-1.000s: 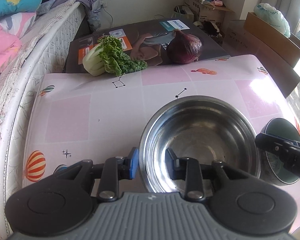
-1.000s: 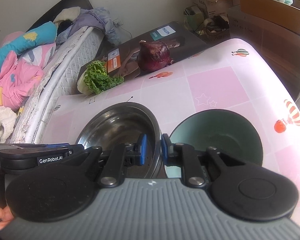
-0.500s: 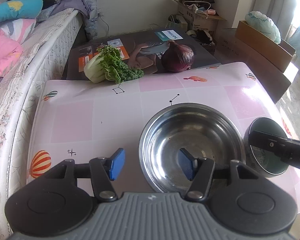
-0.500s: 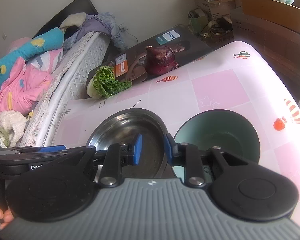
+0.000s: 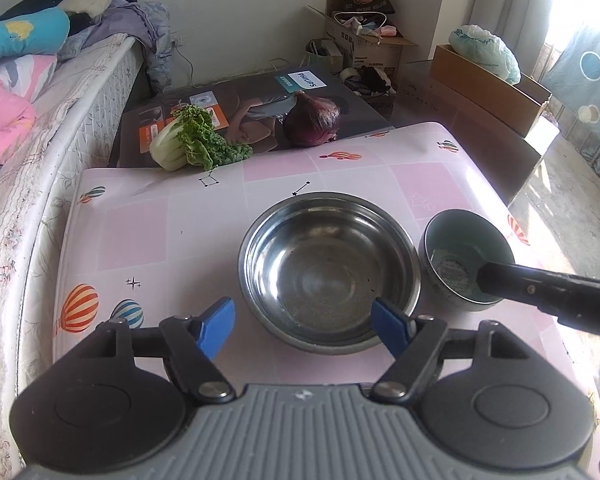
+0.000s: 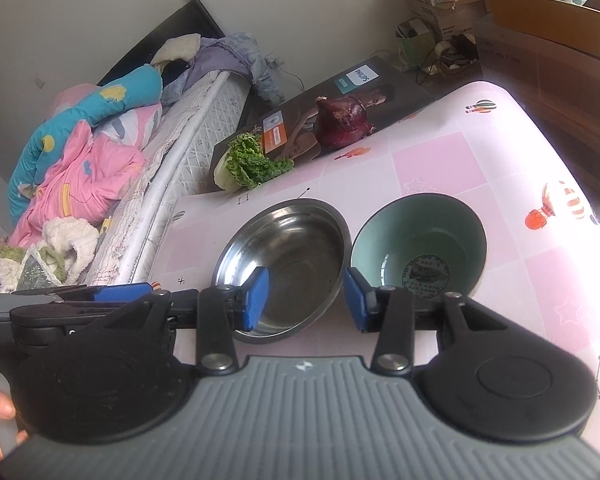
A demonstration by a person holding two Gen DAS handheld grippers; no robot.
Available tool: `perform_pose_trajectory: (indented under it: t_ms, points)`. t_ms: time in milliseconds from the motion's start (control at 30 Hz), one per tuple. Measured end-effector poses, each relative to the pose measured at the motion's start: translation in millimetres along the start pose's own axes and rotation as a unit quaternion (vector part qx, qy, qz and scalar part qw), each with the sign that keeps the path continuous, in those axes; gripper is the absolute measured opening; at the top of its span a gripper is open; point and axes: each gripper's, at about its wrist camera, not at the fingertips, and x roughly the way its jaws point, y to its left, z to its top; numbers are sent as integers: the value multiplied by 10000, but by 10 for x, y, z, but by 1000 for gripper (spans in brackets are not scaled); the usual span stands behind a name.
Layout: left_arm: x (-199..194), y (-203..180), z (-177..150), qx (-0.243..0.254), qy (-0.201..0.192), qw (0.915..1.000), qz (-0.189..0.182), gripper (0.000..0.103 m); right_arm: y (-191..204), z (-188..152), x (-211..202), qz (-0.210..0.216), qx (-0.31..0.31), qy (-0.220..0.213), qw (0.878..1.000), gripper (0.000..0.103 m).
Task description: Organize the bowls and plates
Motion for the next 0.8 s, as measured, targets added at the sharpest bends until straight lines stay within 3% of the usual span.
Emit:
perform_pose_trajectory:
  t_ms: [800]
  points:
    - [-221, -517, -210, 350, 27, 9990, -293, 77, -355, -279, -801, -50, 308, -234, 9992, 42]
